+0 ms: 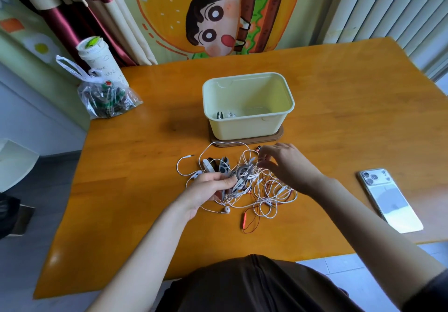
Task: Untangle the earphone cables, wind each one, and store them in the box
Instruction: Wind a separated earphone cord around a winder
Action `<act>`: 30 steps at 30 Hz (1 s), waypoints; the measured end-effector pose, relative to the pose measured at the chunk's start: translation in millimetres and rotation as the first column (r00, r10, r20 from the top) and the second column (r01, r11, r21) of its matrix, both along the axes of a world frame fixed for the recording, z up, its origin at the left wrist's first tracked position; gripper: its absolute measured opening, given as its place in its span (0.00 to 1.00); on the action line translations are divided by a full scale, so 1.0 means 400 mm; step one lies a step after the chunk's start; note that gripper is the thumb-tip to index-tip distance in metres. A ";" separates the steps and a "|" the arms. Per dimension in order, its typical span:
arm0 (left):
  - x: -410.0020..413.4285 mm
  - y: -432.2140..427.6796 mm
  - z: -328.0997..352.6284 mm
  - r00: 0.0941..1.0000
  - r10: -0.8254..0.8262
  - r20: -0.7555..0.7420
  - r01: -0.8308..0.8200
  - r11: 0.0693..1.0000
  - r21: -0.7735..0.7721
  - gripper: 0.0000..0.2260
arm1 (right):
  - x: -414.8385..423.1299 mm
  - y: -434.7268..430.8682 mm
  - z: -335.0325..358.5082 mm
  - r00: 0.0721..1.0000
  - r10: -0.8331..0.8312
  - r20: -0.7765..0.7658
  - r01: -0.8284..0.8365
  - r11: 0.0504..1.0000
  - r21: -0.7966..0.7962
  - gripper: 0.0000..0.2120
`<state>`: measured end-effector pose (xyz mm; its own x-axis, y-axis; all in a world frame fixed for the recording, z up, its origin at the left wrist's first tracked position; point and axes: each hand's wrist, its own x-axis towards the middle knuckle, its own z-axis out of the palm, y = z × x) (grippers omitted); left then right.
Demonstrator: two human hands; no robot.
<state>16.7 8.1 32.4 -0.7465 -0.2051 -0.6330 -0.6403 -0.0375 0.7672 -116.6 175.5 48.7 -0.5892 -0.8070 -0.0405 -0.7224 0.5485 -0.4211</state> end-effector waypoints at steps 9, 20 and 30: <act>-0.023 0.009 -0.021 0.989 0.083 -0.127 -0.119 0.940 -0.320 0.12 | 0.036 -0.030 0.021 0.932 -0.079 0.353 0.127 0.985 -0.113 0.10; -0.035 0.020 0.003 0.986 0.019 -0.168 -0.070 0.952 -0.299 0.09 | 0.013 -0.047 0.016 0.874 -0.304 0.379 0.387 0.907 -0.167 0.14; -0.040 0.013 0.001 0.969 -0.020 -0.246 -0.078 0.922 -0.381 0.09 | 0.021 -0.064 0.028 0.734 -0.328 0.594 0.533 0.821 -0.204 0.16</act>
<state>0.7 13.4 32.7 -0.8557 -0.4196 -0.3028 -0.4380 0.2757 0.8556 -108.1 149.8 59.9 -0.8454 -0.4882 -0.2167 -0.0608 0.4910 -0.8690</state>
